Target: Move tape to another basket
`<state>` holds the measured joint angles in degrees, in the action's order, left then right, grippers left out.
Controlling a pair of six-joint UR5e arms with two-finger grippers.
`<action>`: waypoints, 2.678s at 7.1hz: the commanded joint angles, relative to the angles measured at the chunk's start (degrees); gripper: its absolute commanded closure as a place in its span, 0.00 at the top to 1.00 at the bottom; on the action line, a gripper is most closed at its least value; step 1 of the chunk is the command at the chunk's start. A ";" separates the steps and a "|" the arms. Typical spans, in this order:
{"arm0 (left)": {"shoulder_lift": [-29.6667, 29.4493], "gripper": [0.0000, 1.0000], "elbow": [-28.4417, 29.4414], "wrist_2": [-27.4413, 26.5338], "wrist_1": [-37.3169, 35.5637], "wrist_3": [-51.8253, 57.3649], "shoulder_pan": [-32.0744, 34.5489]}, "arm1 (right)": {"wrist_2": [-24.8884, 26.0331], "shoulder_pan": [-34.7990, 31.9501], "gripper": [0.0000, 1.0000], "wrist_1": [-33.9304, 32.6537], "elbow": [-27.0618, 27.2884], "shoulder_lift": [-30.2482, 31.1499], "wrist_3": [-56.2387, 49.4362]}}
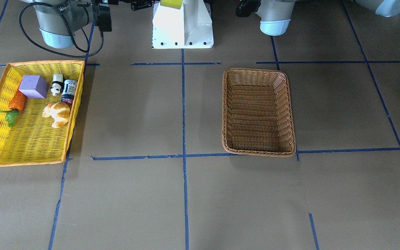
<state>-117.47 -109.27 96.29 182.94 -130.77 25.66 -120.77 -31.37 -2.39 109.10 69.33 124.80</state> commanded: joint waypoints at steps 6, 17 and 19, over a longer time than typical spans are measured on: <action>2.76 0.00 -1.12 -2.43 0.13 0.60 -0.26 | 1.06 -0.71 1.00 0.63 0.41 2.03 0.35; 6.49 0.00 -1.73 -3.21 -77.65 39.68 3.87 | -2.62 -17.85 1.00 -16.68 -3.81 16.36 -22.32; 1.83 0.00 -1.56 -3.13 -91.57 45.12 3.87 | -2.62 -17.68 1.00 -16.68 -3.98 16.28 -22.32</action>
<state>-113.33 -110.83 93.16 98.97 -90.00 29.41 -123.39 -49.02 -19.06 105.25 85.61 102.52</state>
